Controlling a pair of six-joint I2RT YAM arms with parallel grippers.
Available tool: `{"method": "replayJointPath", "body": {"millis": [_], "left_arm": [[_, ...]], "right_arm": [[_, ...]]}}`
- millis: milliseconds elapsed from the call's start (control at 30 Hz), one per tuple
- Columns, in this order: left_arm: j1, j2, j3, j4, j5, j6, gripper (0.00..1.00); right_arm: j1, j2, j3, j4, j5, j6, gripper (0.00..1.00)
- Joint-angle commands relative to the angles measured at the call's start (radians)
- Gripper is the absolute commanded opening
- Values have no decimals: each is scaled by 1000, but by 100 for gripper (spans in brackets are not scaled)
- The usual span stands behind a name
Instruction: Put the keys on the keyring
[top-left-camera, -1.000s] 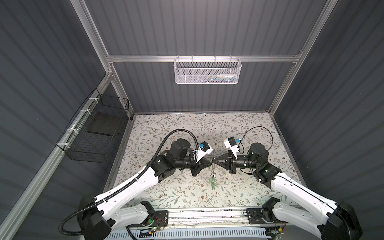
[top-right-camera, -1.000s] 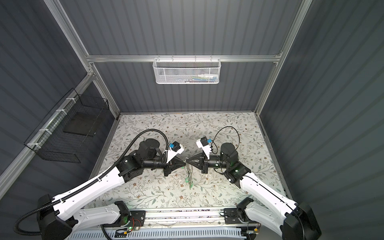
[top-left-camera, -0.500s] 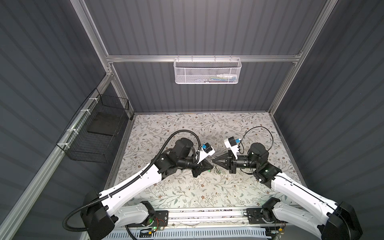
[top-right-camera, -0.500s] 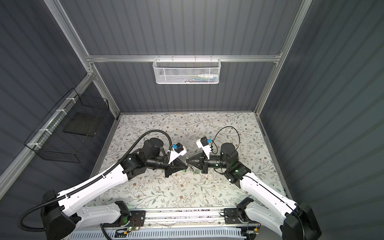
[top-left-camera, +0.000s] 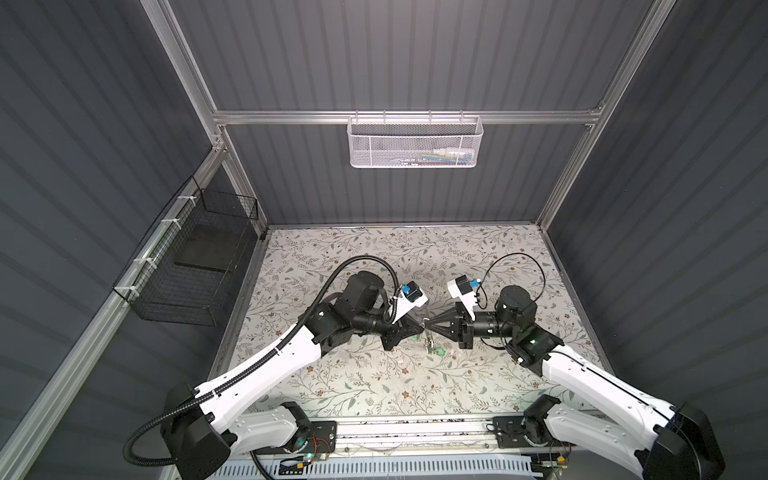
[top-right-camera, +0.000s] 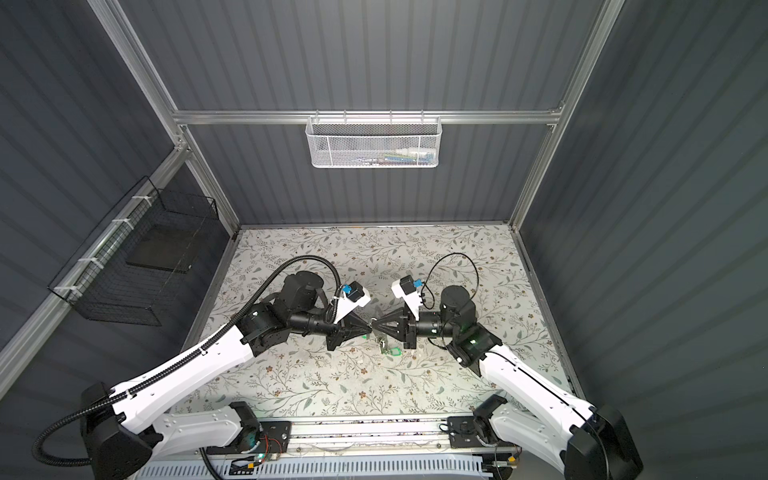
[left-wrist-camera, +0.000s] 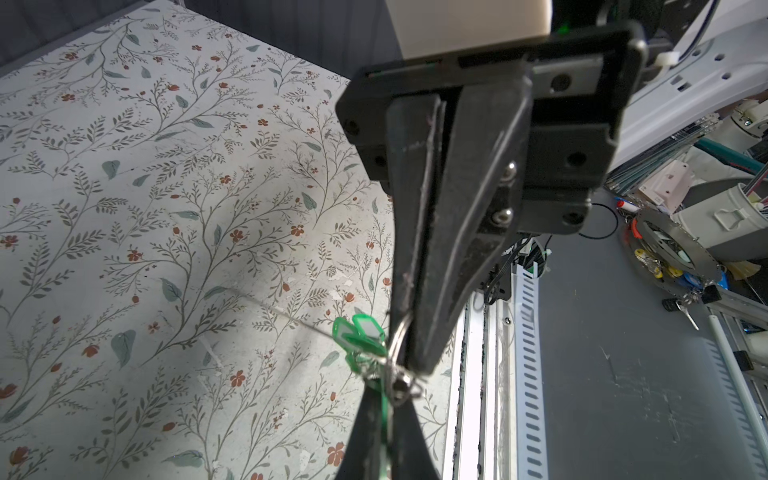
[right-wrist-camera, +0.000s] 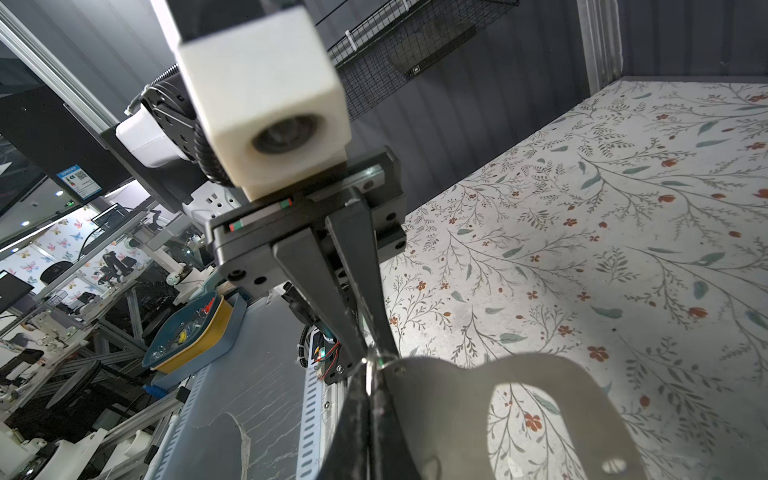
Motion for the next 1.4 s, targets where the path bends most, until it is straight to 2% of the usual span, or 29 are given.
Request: {"method": "replayJointPath", "body": {"millis": [0, 133, 600, 867, 933, 1000, 1367], "left_arm": [[10, -6, 35, -9, 6, 29, 0], [12, 12, 43, -20, 14, 34, 0], [24, -35, 95, -98, -65, 78, 0], [24, -19, 122, -114, -64, 88, 0], [24, -12, 132, -120, -60, 92, 0], [26, -4, 139, -121, -49, 94, 0], [24, -5, 144, -134, -38, 128, 0]], "right_arm": [[8, -8, 19, -6, -36, -14, 1], [10, -9, 20, -6, -38, -15, 1], [12, -20, 21, -113, 25, -96, 1], [12, -24, 20, -133, 37, -109, 2], [12, -24, 20, -133, 37, -109, 7], [12, -24, 19, -127, 44, -106, 28], [12, -43, -17, -48, 134, -67, 50]]}}
